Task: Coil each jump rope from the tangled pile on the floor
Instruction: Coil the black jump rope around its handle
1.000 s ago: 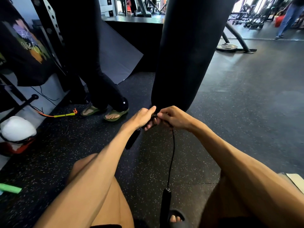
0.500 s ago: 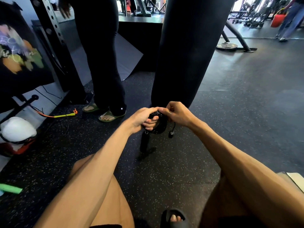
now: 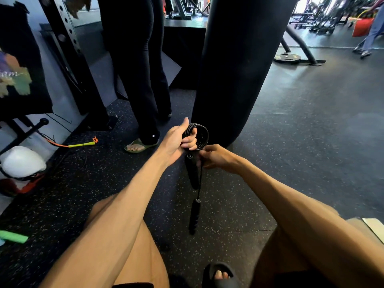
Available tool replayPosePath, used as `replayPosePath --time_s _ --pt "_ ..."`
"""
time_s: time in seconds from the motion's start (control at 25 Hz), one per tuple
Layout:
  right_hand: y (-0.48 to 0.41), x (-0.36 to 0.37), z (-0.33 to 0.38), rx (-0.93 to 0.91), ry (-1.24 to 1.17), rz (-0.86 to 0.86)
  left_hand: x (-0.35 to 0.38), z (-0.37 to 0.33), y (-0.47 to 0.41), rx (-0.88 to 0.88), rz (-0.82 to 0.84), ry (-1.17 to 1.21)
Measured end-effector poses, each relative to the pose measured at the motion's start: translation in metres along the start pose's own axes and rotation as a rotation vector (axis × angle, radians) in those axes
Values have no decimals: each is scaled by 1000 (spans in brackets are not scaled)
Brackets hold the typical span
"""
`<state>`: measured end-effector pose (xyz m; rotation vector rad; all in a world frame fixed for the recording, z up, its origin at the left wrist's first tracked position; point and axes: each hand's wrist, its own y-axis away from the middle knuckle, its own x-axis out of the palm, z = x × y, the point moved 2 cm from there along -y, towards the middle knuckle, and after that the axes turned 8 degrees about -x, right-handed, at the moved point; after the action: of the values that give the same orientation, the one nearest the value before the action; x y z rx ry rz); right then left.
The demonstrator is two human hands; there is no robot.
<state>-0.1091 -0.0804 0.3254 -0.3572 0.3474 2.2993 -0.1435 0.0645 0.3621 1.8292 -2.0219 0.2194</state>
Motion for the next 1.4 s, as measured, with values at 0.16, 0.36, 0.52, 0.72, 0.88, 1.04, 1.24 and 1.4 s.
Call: replayPosePath --time_s 0.16,0.36,0.52,0.72,0.88,1.04,1.24,1.4 --pt "11 18 -15 220 90 375 -7 -15 -1 114 -95 127" --pt "7 35 -15 184 94 291 -29 -30 4 168 -192 195" --pt "-10 14 -13 12 316 -178 -34 -25 7 113 -236 -29" --pt "-15 5 0 -200 263 -249 -30 -22 11 -1 -173 -271" --pt "-21 4 -3 -266 308 -219 -24 -19 12 -60 -94 -358" --pt "-17 6 -4 -260 290 -123 -22 -15 9 -77 -44 -348" --pt "-5 25 -10 -5 191 186 -16 -15 5 -54 -23 -245" --pt "8 36 -26 262 221 518 -19 -21 2 78 -72 -47"
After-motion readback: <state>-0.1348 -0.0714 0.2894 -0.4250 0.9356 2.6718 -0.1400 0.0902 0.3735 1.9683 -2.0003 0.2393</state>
